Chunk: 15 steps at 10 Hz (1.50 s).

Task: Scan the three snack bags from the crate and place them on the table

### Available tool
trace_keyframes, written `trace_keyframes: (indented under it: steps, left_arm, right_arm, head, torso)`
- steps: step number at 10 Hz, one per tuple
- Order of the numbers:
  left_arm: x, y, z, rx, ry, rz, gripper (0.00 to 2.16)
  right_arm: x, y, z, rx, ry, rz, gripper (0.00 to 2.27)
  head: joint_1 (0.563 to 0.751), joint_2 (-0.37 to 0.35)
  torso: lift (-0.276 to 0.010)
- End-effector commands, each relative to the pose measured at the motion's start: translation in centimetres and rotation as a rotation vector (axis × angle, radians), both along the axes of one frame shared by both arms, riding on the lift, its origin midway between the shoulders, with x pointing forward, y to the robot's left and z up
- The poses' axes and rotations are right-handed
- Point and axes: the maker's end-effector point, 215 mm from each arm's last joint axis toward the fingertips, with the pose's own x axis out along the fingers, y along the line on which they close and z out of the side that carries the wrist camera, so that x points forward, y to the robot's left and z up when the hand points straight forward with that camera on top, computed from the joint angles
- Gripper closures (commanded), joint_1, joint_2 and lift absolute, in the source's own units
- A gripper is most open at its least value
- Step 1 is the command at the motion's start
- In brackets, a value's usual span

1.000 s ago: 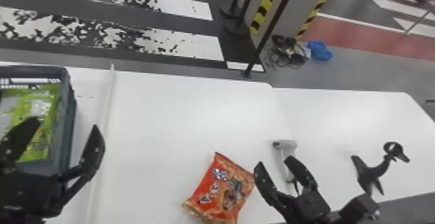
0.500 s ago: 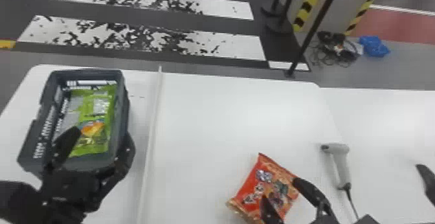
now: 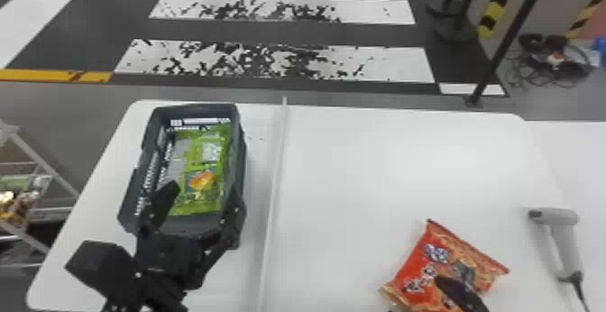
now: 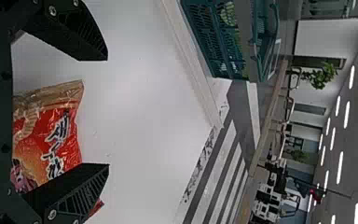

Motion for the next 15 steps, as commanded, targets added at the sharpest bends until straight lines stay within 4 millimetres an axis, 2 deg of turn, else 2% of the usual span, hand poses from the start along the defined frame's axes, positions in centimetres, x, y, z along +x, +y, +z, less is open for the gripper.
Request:
trace_keyframes:
  steps: [1,2,4,5,8,9,10,11,12,13,14,15]
  left_arm:
    - [0.0,0.3,0.0,-0.005,0.001,0.005,0.07]
    - [0.1,0.4,0.1,-0.004,0.001,0.005,0.07]
    - [-0.1,0.4,-0.2,-0.002,0.008,0.003,0.07]
    - [-0.2,0.2,-0.9,0.001,0.031,-0.006,0.07]
    - [0.1,-0.2,-1.2,0.002,0.038,-0.034,0.07]
    - [0.1,-0.3,-1.7,0.004,0.052,-0.041,0.07]
    - [0.1,-0.3,-2.0,0.001,0.056,-0.042,0.07]
    - [0.1,-0.3,-2.0,-0.007,0.058,-0.050,0.07]
    - [0.2,-0.5,-2.1,-0.008,0.057,-0.055,0.07]
    - [0.1,-0.6,-2.1,-0.010,0.057,-0.060,0.07]
    - [0.1,-0.7,-2.1,-0.011,0.057,-0.061,0.07]
    - [0.1,-0.6,-2.1,-0.011,0.057,-0.059,0.07]
  right_arm:
    - [-1.5,2.0,-1.9,-0.102,0.000,0.080,0.12]
    - [-1.5,1.8,-2.8,-0.144,0.001,0.069,0.12]
    - [-0.8,1.4,-4.5,-0.227,0.001,0.043,0.12]
    - [-0.5,1.0,-5.1,-0.265,-0.004,0.024,0.12]
    - [0.4,-0.3,-7.4,-0.411,0.027,-0.009,0.12]
    - [0.6,-1.7,-8.3,-0.499,0.050,-0.037,0.30]
    - [1.0,-3.2,-9.3,-0.570,0.089,-0.060,1.21]
    - [1.3,-4.2,-9.3,-0.610,0.088,-0.087,1.89]
    - [1.7,-4.0,-8.4,-0.617,0.041,-0.084,2.14]
    - [1.9,-3.5,-7.6,-0.603,-0.005,-0.083,2.22]
    - [2.3,-2.3,-5.9,-0.550,-0.077,-0.081,2.22]
    - [2.8,-1.3,-3.1,-0.449,-0.150,-0.081,2.22]
  head:
    - [0.695,0.051]
    - [0.695,0.081]
    - [0.695,0.093]
    - [0.695,0.089]
    - [0.695,0.071]
    - [0.695,0.057]
    - [0.695,0.033]
    - [0.695,0.007]
    - [0.695,-0.009]
    - [0.695,-0.027]
    - [0.695,-0.027]
    - [0.695,-0.014]
  torso:
    - [-0.037]
    - [-0.037]
    - [-0.037]
    - [-0.037]
    - [-0.037]
    - [-0.037]
    - [-0.037]
    - [-0.037]
    - [-0.037]
    - [-0.037]
    - [-0.037]
    - [-0.037]
